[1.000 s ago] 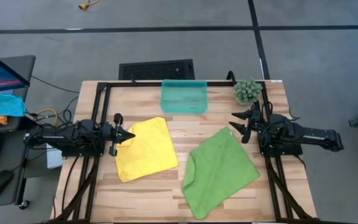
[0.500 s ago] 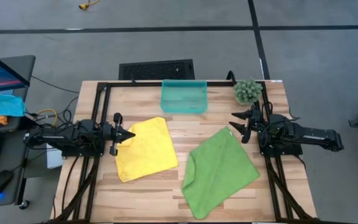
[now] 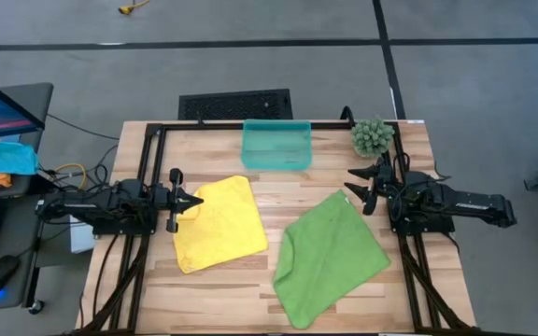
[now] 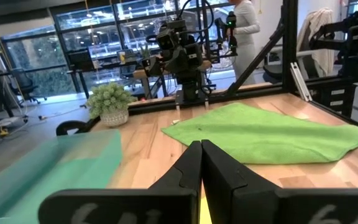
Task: Roll microfiber towels into tight, uniform cylinder then place into a basket
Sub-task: Fold the yellow microfiber towel
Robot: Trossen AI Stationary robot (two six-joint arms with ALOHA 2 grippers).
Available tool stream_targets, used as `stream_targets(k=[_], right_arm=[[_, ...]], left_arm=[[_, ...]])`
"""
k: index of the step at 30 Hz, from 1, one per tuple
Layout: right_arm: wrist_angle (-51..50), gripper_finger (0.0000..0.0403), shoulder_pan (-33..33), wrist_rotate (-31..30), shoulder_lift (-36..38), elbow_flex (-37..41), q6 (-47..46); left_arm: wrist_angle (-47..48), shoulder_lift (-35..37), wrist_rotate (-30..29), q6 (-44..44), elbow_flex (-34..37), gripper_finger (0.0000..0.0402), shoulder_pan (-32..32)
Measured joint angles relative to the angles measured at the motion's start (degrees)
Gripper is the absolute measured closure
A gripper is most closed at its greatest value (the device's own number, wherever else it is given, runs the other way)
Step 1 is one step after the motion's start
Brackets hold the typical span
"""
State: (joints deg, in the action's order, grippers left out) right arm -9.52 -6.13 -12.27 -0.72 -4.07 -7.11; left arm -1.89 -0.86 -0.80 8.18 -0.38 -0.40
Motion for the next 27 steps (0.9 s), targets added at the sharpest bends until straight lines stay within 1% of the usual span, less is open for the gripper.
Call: stream_targets(k=[8, 13, 15, 19, 24, 27], right_arm=[[0.0, 0.0148, 0.0, 0.0, 0.0, 0.0, 0.0], [0.0, 0.0148, 0.0, 0.0, 0.0, 0.0, 0.0], [0.0, 0.0148, 0.0, 0.0, 0.0, 0.0, 0.0], [0.0, 0.0148, 0.0, 0.0, 0.0, 0.0, 0.0], [0.0, 0.0148, 0.0, 0.0, 0.0, 0.0, 0.0], [0.0, 0.0148, 0.0, 0.0, 0.0, 0.0, 0.0]], left_arm=[[0.0, 0.0, 0.3, -1.1, 0.0, 0.0401, 0.0], [-0.5, 0.0, 4.2, -3.4, 0.0, 0.04, 0.0], [-0.7, 0.0, 5.3, -3.4, 0.0, 0.0392, 0.0], [-0.6, 0.0, 4.6, -4.4, 0.0, 0.0352, 0.0], [-0.6, 0.0, 1.4, -6.4, 0.0, 0.0276, 0.0], [-0.6, 0.0, -0.1, -6.4, 0.0, 0.0238, 0.0]])
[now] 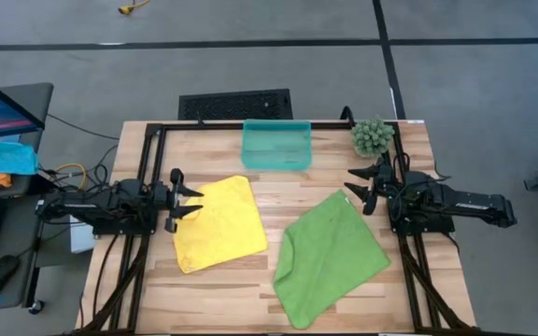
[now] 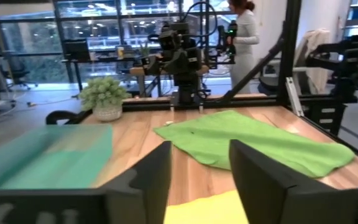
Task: Roll microfiber towels into tight, uniform cylinder then place into a basket
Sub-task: Fold the yellow microfiber towel
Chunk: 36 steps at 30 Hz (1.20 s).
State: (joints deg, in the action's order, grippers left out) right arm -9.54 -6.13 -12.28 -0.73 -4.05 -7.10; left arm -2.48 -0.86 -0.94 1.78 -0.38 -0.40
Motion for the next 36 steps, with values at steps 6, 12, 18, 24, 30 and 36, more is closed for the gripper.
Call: stream_targets(k=[6, 12, 18, 24, 30, 36], right_arm=[[0.0, 0.0148, 0.0, 0.0, 0.0, 0.0, 0.0], [0.0, 0.0148, 0.0, 0.0, 0.0, 0.0, 0.0], [0.0, 0.0148, 0.0, 0.0, 0.0, 0.0, 0.0], [0.0, 0.0148, 0.0, 0.0, 0.0, 0.0, 0.0], [0.0, 0.0148, 0.0, 0.0, 0.0, 0.0, 0.0], [0.0, 0.0148, 0.0, 0.0, 0.0, 0.0, 0.0]], left_arm=[[0.0, 0.0, -0.2, -1.6, 0.0, 0.0207, 0.0], [1.1, -0.4, 0.2, -4.0, -1.9, 0.0208, 0.0], [8.0, -2.1, -0.5, -2.0, -7.9, 0.0216, 0.0], [16.0, -8.5, -2.0, -2.3, -15.2, 0.0217, 0.0], [18.9, -18.8, -2.8, -2.9, -22.6, 0.0217, 0.0], [33.5, -31.0, -2.8, -3.2, -32.7, 0.0217, 0.0]])
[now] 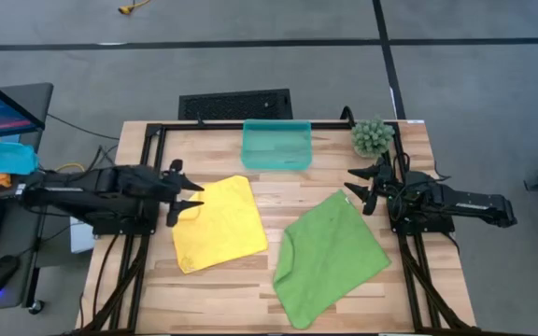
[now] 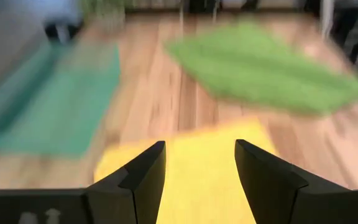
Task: Roll microfiber towels into tight, uniform cylinder then place into a basket
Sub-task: Fold the yellow microfiber towel
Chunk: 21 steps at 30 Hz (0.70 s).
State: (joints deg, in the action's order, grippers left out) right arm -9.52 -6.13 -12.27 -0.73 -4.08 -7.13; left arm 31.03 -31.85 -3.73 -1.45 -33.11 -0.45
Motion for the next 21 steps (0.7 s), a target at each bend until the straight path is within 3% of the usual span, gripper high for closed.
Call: stream_targets(k=[4, 10, 17, 21], right_arm=[[0.0, 0.0148, 0.0, 0.0, 0.0, 0.0, 0.0], [0.0, 0.0148, 0.0, 0.2, 0.0, 0.0, 0.0], [0.0, 0.0148, 0.0, 0.2, 0.0, 0.0, 0.0], [0.0, 0.0148, 0.0, 0.2, 0.0, 0.0, 0.0]], left_arm=[[10.4, -7.8, -0.1, -4.4, -5.3, 0.0217, -0.5], [15.2, -17.4, 1.8, -10.9, -6.5, 0.0217, -5.7], [24.2, -28.0, -5.7, -17.0, -6.4, 0.0217, -11.4], [24.7, -32.6, -6.1, -19.0, -6.0, 0.0217, -13.2]])
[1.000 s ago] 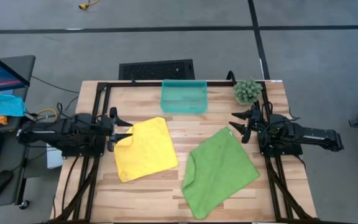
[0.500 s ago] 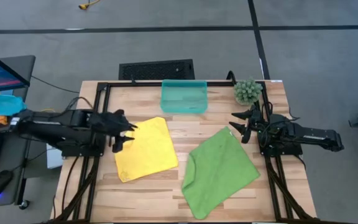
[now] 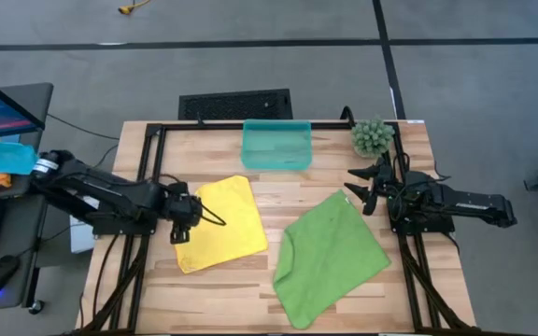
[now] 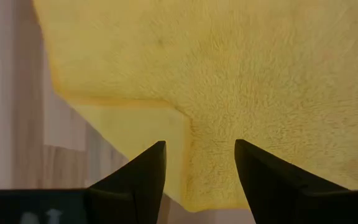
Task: Roll microfiber towels into tight, uniform cylinder then place into a basket
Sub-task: Fold the yellow microfiber towel
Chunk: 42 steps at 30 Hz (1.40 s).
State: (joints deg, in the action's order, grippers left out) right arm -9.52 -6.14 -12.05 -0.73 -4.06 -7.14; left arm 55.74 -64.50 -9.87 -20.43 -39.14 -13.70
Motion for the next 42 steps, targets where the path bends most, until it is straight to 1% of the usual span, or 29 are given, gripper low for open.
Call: stream_targets(k=[5, 8, 16, 20, 24, 28, 38, 42], right_arm=[[0.0, 0.0148, 0.0, 0.0, 0.0, 0.0, 0.0], [0.0, 0.0148, 0.0, 0.0, 0.0, 0.0, 0.0], [0.0, 0.0148, 0.0, 0.0, 0.0, 0.0, 0.0], [0.0, 0.0148, 0.0, 0.0, 0.0, 0.0, 0.0], [0.0, 0.0148, 0.0, 0.0, 0.0, 0.0, -0.3], [0.0, 0.0148, 0.0, 0.0, 0.0, 0.0, -1.6], [0.0, 0.0148, 0.0, 0.0, 0.0, 0.0, -1.9], [0.0, 0.0148, 0.0, 0.0, 0.0, 0.0, -2.0]], left_arm=[[-0.6, -6.0, -1.4, -0.8, 0.0, 0.0217, -0.9], [-4.0, -9.1, -1.4, 0.5, 0.0, 0.0217, -0.9], [-4.8, -15.5, -3.4, -0.2, 0.0, 0.0217, -0.9], [-4.9, -17.9, -6.1, -0.3, 0.0, 0.0217, -0.9], [-5.1, -18.6, -8.8, -0.3, 0.0, 0.0217, -0.9], [-5.3, -18.7, -9.0, -0.3, 0.0, 0.0222, -0.9], [-5.8, -18.7, -8.9, -0.4, 0.0, 0.0271, -0.9], [-5.8, -18.7, -9.0, -0.4, 0.0, 0.0281, -0.9]])
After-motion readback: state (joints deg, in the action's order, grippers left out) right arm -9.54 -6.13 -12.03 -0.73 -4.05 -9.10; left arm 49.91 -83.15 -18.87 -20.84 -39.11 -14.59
